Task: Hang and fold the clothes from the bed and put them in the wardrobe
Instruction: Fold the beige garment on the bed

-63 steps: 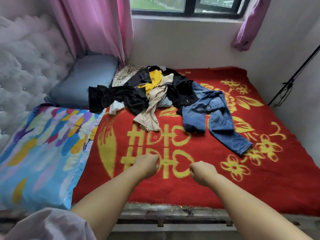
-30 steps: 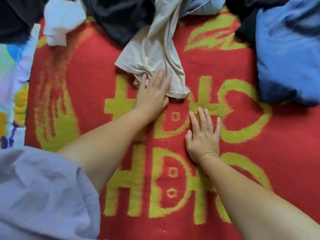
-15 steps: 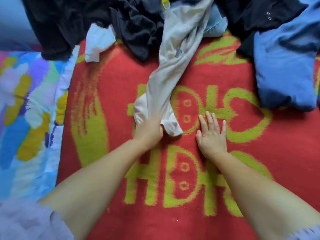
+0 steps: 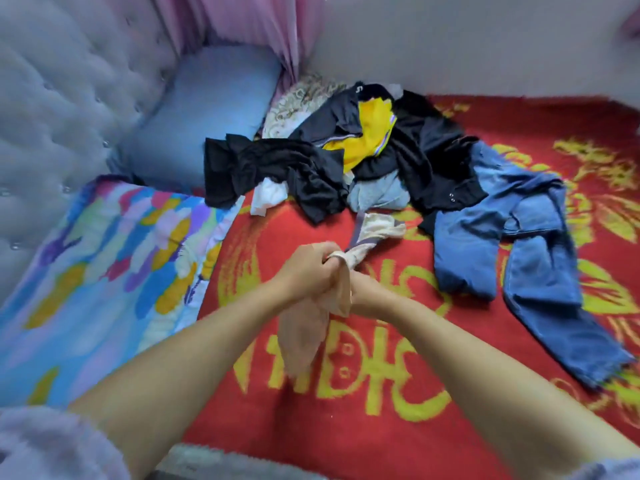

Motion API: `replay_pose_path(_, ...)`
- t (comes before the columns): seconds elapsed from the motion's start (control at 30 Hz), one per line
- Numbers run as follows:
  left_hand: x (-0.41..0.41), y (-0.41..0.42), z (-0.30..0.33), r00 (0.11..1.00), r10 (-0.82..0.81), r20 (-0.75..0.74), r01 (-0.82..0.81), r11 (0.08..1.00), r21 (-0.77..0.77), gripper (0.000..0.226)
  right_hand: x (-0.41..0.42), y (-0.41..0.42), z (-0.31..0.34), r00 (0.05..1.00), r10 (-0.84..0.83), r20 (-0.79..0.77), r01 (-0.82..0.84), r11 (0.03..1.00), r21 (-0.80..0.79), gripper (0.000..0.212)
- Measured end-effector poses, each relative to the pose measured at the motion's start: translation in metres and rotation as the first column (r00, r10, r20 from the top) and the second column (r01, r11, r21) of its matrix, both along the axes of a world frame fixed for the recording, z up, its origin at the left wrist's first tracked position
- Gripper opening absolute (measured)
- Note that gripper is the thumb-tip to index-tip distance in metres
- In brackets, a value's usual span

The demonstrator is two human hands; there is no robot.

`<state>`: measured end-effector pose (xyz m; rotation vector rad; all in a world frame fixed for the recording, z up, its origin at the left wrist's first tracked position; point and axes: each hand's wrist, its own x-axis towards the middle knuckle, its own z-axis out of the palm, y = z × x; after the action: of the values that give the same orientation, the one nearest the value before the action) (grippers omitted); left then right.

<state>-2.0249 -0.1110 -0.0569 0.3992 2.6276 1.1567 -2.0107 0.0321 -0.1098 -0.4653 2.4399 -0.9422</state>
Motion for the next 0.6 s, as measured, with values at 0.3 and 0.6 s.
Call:
replay_pose_path(0.3,-0.025,-0.020,0.133,0.984,0.077,-0.162,-0.025,0.953,0.301,0.051,-0.030,0.030,0.196,0.918,-0.343,-0.201,0.286,0.921,-0.265,0.021)
replay_pose_path(0.6,0.018,-0.005,0.105,0.961,-0.271,0.051,0.264,0.957,0.119,0.092,-0.030,0.045,0.332,0.816,-0.556,0.158,0.388,0.324,-0.863,0.025)
